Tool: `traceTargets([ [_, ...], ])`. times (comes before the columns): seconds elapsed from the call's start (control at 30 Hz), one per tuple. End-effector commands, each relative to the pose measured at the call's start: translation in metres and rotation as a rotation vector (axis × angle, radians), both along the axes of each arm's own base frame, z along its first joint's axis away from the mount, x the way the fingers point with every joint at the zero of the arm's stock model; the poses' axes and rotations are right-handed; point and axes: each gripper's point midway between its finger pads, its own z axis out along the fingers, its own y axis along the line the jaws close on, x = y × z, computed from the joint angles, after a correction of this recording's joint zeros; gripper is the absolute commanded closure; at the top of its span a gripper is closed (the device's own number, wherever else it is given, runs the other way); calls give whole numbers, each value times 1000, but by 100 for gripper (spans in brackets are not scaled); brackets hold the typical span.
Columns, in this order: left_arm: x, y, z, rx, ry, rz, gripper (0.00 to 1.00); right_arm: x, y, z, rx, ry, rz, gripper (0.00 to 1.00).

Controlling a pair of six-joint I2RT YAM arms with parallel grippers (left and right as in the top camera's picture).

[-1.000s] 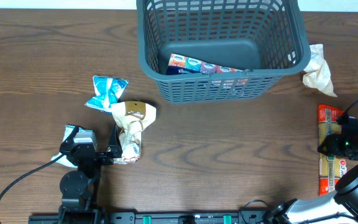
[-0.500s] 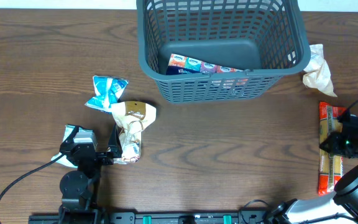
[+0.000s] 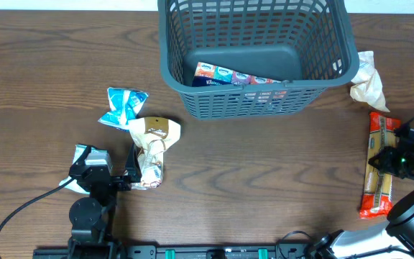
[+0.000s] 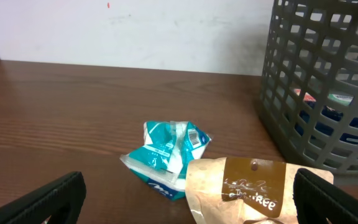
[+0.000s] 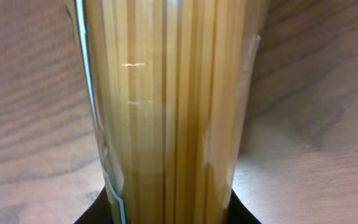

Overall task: Pack container
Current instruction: 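Grasp the spaghetti package with the right gripper and lift it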

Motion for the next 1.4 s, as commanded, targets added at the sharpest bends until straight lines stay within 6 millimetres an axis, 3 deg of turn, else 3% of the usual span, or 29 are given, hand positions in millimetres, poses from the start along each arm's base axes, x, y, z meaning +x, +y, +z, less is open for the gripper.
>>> traceTargets([
  [0.0,-2,3,-17,16,52,14,1,26,-5,22,46,-94,-73,99],
  [0.23,-2,3,-17,15,52,14,1,53,-19,78,36,-209,-117,99],
  [0.4,-2,3,-17,15,52,14,1,68,-26,140,-49,-310,-107,99],
  [0.5,-2,3,-17,15,52,14,1,79,-16,183,-92,-402,-56,99],
  [0.7,-2,3,-17,15,52,14,1,104,32,279,-211,-611,134,99],
  [0.9,-2,3,-17,15,52,14,1,117,89,376,-357,-806,307,99],
  [1.0,-2,3,-17,15,52,14,1,117,117,410,-400,-873,413,98],
  [1.13,-2,3,-17,15,53,14,1,113,166,428,-436,-914,652,99],
  [1.37,-2,3,-17,14,52,14,1,111,242,422,-404,-937,948,99],
])
